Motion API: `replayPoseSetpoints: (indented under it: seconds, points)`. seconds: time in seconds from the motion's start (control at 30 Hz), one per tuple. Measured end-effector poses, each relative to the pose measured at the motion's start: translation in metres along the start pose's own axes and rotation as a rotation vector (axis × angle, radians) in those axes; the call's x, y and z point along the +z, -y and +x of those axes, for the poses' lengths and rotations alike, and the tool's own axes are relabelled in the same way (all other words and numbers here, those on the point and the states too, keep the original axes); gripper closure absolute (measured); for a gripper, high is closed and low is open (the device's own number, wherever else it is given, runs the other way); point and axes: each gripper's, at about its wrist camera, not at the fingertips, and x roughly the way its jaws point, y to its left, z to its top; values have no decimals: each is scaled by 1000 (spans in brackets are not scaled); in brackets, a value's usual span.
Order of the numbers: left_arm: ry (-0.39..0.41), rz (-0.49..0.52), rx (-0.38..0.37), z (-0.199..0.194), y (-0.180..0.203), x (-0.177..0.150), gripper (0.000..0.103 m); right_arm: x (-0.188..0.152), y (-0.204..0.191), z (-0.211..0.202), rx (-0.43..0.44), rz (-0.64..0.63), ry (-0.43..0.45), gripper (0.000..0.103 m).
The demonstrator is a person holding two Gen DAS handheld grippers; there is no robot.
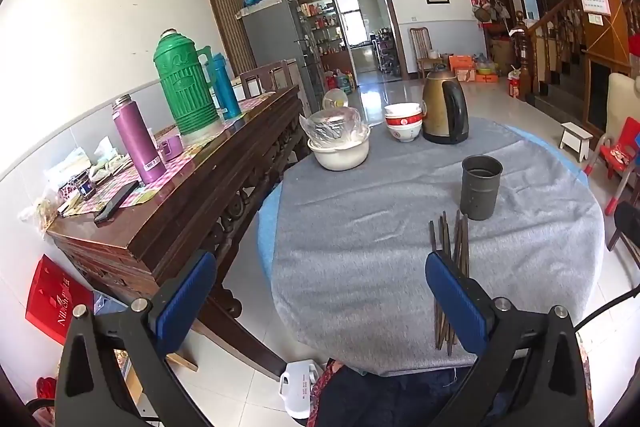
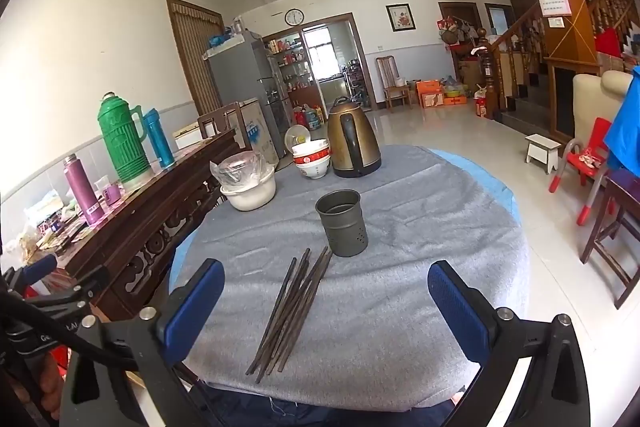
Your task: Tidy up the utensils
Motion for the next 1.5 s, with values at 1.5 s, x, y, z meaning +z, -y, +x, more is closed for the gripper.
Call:
replayPoseSetpoints:
  seconds: [1.5]
  points:
    - [-23,17,-17,8,4,-7,0,-5,0,5,5,1,-29,0]
